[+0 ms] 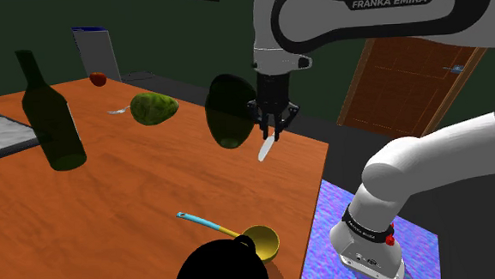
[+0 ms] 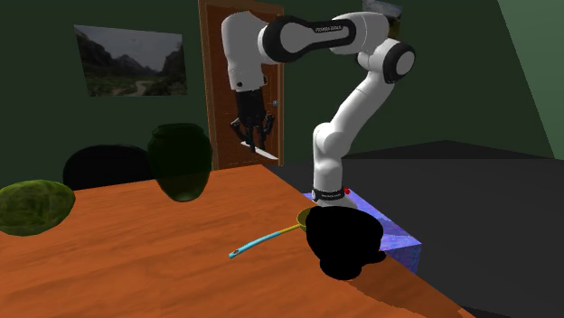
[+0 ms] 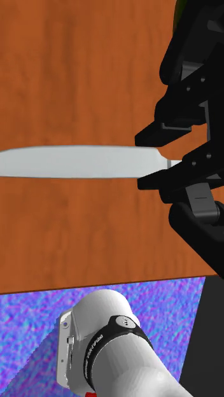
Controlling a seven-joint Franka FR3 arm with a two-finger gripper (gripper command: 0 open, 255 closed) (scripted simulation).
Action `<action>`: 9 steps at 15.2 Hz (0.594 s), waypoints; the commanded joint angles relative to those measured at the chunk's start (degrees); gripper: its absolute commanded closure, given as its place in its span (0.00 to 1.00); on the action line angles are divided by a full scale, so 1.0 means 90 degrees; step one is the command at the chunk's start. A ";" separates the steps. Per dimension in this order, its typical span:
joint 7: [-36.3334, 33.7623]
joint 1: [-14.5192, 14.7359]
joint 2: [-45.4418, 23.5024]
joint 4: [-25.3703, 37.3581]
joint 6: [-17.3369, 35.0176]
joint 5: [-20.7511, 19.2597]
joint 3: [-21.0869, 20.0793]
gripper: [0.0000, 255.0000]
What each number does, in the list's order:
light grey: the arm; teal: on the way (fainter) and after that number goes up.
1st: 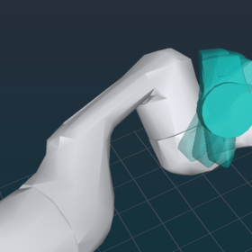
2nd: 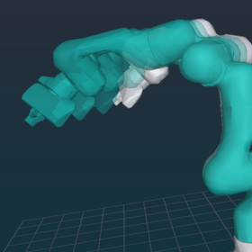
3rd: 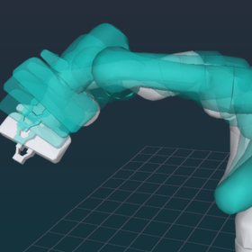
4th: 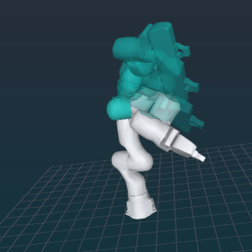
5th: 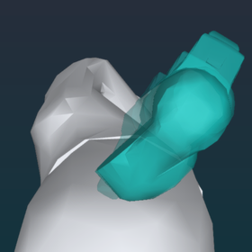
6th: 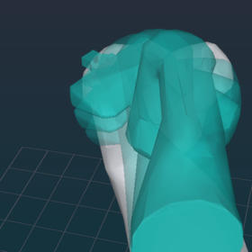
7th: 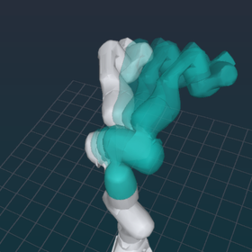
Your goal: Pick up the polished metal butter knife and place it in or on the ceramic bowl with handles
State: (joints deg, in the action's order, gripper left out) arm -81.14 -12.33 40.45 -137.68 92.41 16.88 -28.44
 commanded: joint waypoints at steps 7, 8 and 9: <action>-0.1225 0.0417 -0.0004 0.0474 -0.0209 0.0740 -0.0983 1.00; -0.1385 0.0447 -0.0039 0.0564 -0.0219 0.0821 -0.1120 1.00; -0.1546 0.0472 -0.0082 0.0660 -0.0226 0.0897 -0.1259 1.00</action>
State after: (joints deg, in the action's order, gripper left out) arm -93.49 -8.29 40.09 -133.12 90.99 24.35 -38.72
